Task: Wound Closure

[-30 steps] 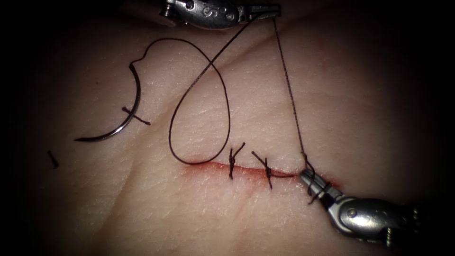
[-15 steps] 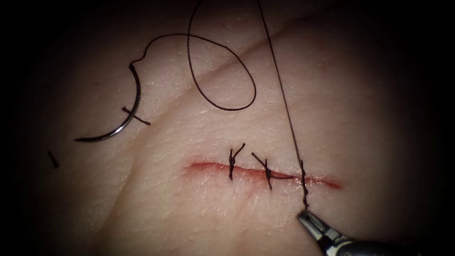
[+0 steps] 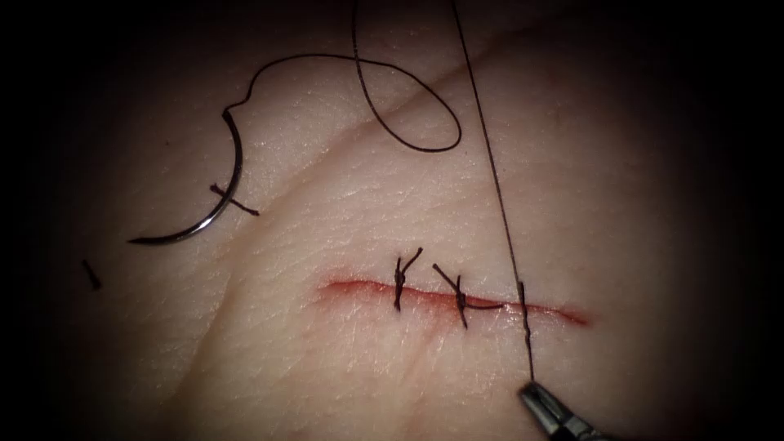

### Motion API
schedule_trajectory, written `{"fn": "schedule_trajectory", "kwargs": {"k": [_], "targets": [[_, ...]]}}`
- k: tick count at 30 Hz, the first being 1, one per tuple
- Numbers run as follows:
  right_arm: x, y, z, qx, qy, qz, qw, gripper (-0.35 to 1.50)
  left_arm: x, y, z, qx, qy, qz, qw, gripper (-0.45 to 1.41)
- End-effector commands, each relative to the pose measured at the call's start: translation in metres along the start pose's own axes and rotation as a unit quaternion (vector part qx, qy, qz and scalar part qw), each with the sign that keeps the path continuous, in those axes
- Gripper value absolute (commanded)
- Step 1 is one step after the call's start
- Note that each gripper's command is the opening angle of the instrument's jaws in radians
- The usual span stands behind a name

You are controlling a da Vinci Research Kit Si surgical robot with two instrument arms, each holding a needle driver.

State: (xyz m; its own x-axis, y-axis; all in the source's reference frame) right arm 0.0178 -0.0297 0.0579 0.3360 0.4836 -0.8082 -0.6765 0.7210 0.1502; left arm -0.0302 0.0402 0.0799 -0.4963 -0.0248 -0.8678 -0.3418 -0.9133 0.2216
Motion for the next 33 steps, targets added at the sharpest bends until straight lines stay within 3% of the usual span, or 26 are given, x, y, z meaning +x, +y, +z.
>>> {"fn": "schedule_trajectory", "kwargs": {"k": [1, 11, 20, 22, 24, 29, 33], "targets": [[-0.0013, -0.0015, -0.0002, 0.003, -0.003, -0.002, 1.0, -0.35, -0.0002, -0.0002, 0.001, 0.001, 0.001, 0.0, 1.0, -0.45], [-0.0033, -0.0031, -0.001, 0.008, -0.011, -0.015, 1.0, -0.35, -0.0008, -0.0008, 0.0017, 0.003, 0.002, -0.001, 1.0, -0.45], [-0.0023, -0.0023, -0.0007, 0.033, 0.005, -0.013, 0.999, -0.35, 0.0009, 0.0016, 0.0007, -0.003, 0.021, 0.005, 1.0, -0.45], [-0.0013, -0.0017, -0.0009, 0.044, 0.026, 0.002, 0.999, 0.85, 0.0034, 0.0039, -0.0011, -0.03, 0.052, -0.022, 0.998, -0.45], [-0.0006, -0.0013, -0.001, 0.056, 0.032, 0.017, 0.998, 1.22, 0.005, 0.0053, -0.0024, -0.058, 0.073, -0.034, 0.995, -0.45], [0.0019, 0.001, -0.002, 0.096, 0.043, 0.033, 0.994, 1.47, 0.0116, 0.0105, -0.0085, -0.141, 0.143, -0.064, 0.978, -0.45], [0.0032, 0.0026, -0.0031, 0.116, 0.042, 0.038, 0.992, 1.49, 0.0153, 0.0138, -0.0124, -0.169, 0.173, -0.065, 0.968, -0.45]]}}
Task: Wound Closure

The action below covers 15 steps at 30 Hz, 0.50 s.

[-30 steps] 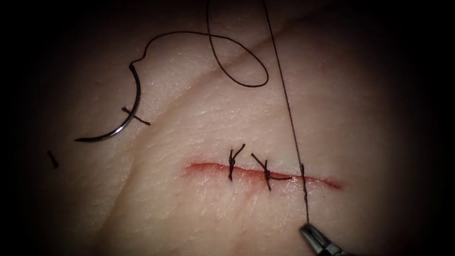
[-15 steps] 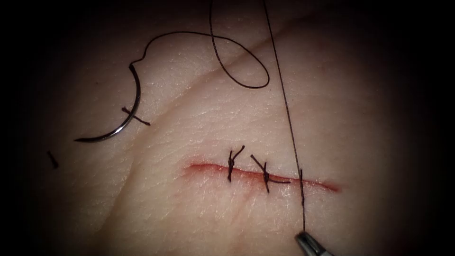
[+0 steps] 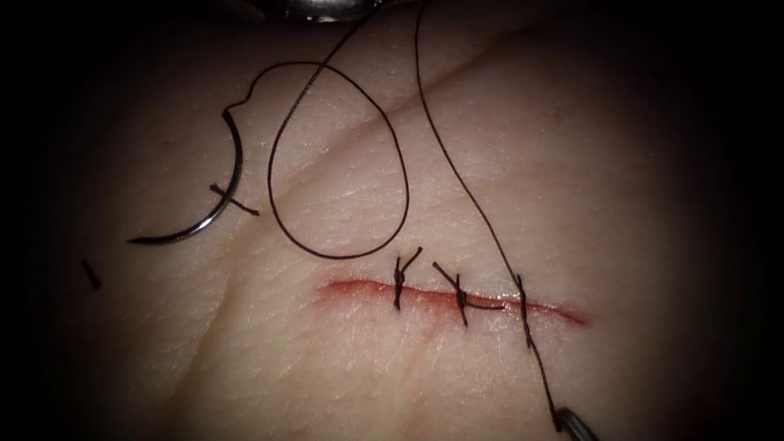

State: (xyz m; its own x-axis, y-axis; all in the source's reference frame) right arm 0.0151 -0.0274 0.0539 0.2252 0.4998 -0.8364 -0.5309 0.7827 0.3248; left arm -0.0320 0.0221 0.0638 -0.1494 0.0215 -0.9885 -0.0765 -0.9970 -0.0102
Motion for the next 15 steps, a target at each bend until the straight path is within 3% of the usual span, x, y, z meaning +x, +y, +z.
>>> {"fn": "schedule_trajectory", "kwargs": {"k": [1, 4, 8, 11, 13, 15], "targets": [[0.0003, 0.0001, -0.0004, 0.01, -0.002, 0.004, 1.0, 1.49, 0.0008, 0.0012, 0.0004, -0.008, 0.005, 0.005, 1.0, -0.45], [0.0028, 0.0023, -0.0014, 0.029, -0.004, 0.015, 0.999, 1.47, 0.0041, 0.005, -0.0001, -0.025, 0.028, 0.009, 0.999, -0.45], [0.0058, 0.0051, -0.0005, 0.061, 0.006, 0.019, 0.998, 1.38, 0.0069, 0.009, 0.0003, -0.05, 0.049, 0.016, 0.997, -0.45], [0.0067, 0.0064, 0.0007, 0.079, 0.006, 0.008, 0.997, 1.13, 0.0077, 0.0112, 0.001, -0.066, 0.053, 0.023, 0.996, -0.45], [0.0072, 0.0077, 0.002, 0.087, 0.008, -0.002, 0.996, 0.8, 0.0079, 0.0125, 0.0013, -0.075, 0.056, 0.027, 0.995, -0.45], [0.0074, 0.0091, 0.0035, 0.092, 0.007, -0.013, 0.996, 0.65, 0.0079, 0.0137, 0.0015, -0.083, 0.061, 0.03, 0.994, -0.45]]}}
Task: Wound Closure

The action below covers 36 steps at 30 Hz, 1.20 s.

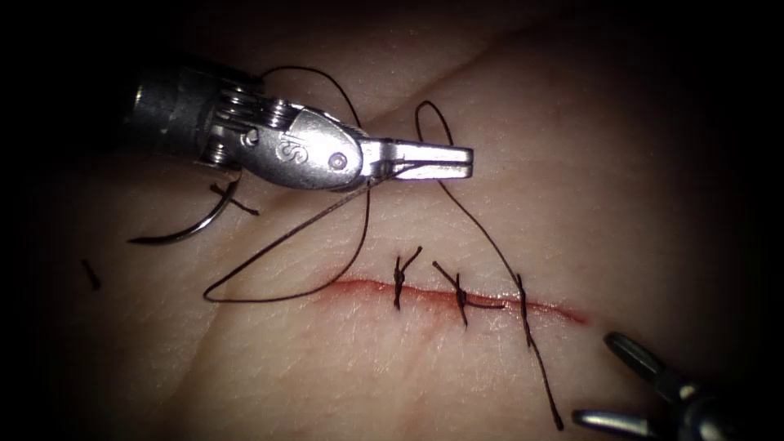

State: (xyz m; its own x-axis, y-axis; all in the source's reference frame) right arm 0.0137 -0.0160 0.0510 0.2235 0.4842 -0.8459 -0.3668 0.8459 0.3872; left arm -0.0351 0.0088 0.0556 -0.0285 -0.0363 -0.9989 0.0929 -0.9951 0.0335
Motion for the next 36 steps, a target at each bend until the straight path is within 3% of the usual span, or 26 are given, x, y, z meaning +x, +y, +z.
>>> {"fn": "schedule_trajectory", "kwargs": {"k": [1, 2, 3, 4, 13, 18, 29, 36], "targets": [[-0.0007, 0.0023, 0.003, 0.007, -0.007, -0.002, 1.0, 0.48, -0.0006, 0.0007, 0.0006, -0.002, -0.004, 0.002, 1.0, -0.45], [-0.001, 0.003, 0.0039, 0.011, -0.011, -0.002, 1.0, 0.44, -0.0006, 0.0011, 0.0006, -0.003, -0.007, 0.003, 1.0, -0.45], [-0.0016, 0.0039, 0.0051, 0.031, -0.019, -0.003, 0.999, -0.09, -0.0006, 0.0018, 0.0005, -0.004, -0.008, 0.006, 1.0, -0.45], [-0.0019, 0.0044, 0.0057, 0.04, -0.017, -0.004, 0.999, -0.35, -0.0005, 0.0021, 0.0005, -0.005, -0.008, 0.004, 1.0, -0.45], [-0.0045, 0.0095, 0.013, 0.089, -0.02, -0.012, 0.996, -0.35, 0.0002, 0.0049, 0.0014, -0.009, -0.011, 0.008, 1.0, -0.45], [-0.0049, 0.0118, 0.0161, 0.116, 0.005, -0.015, 0.993, -0.35, 0.0012, 0.006, 0.0019, -0.018, 0.002, 0.012, 1.0, -0.45], [-0.0033, 0.0097, 0.0223, 0.182, 0.057, 0.017, 0.981, -0.35, 0.0008, 0.0073, 0.0042, -0.037, 0.023, 0.015, 0.999, -0.45], [-0.002, 0.0096, 0.0236, 0.203, 0.095, 0.044, 0.974, -0.35, -0.0003, 0.0078, 0.0039, -0.043, 0.029, 0.005, 0.999, -0.45]]}}
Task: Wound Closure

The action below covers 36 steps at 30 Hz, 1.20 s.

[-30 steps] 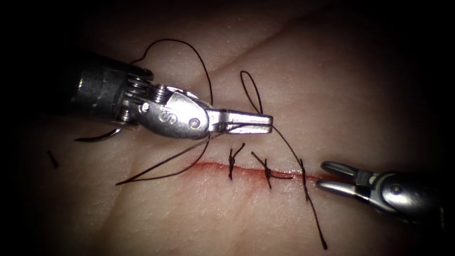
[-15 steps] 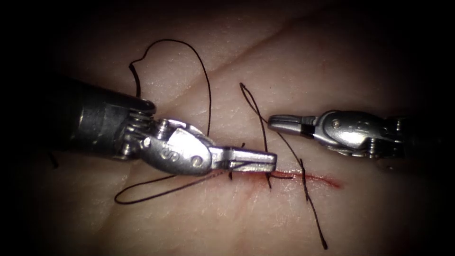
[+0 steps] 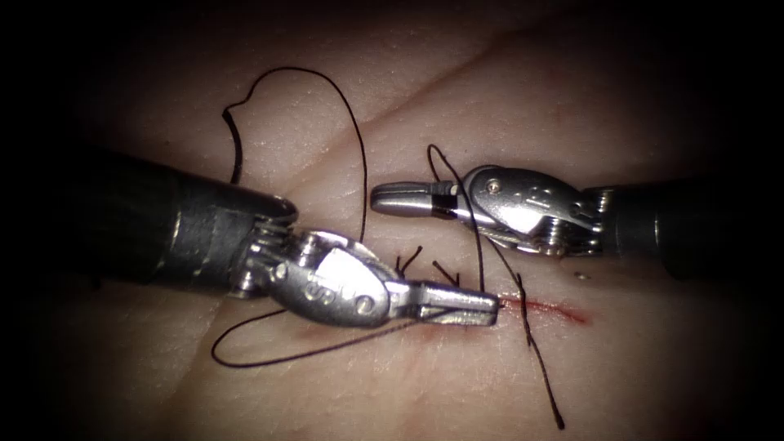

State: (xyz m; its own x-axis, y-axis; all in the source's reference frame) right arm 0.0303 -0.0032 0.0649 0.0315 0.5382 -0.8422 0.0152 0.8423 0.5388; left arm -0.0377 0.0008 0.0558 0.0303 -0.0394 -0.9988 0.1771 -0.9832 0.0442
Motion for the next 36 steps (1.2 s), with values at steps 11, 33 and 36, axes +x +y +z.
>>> {"fn": "schedule_trajectory", "kwargs": {"k": [11, 33, 36], "targets": [[0.0047, -0.001, -0.0015, 0.029, 0.067, 0.023, 0.997, -0.35, -0.0035, -0.0003, -0.0001, 0.011, -0.013, -0.03, 0.999, -0.45], [0.0043, -0.004, -0.0091, 0.235, 0.02, -0.039, 0.971, -0.35, -0.0126, -0.0054, -0.0001, 0.047, -0.042, -0.061, 0.996, -0.45], [0.0038, -0.0046, -0.0091, 0.273, -0.029, -0.068, 0.959, -0.35, -0.0127, -0.0058, 0.0008, 0.046, -0.042, -0.062, 0.996, -0.45]]}}
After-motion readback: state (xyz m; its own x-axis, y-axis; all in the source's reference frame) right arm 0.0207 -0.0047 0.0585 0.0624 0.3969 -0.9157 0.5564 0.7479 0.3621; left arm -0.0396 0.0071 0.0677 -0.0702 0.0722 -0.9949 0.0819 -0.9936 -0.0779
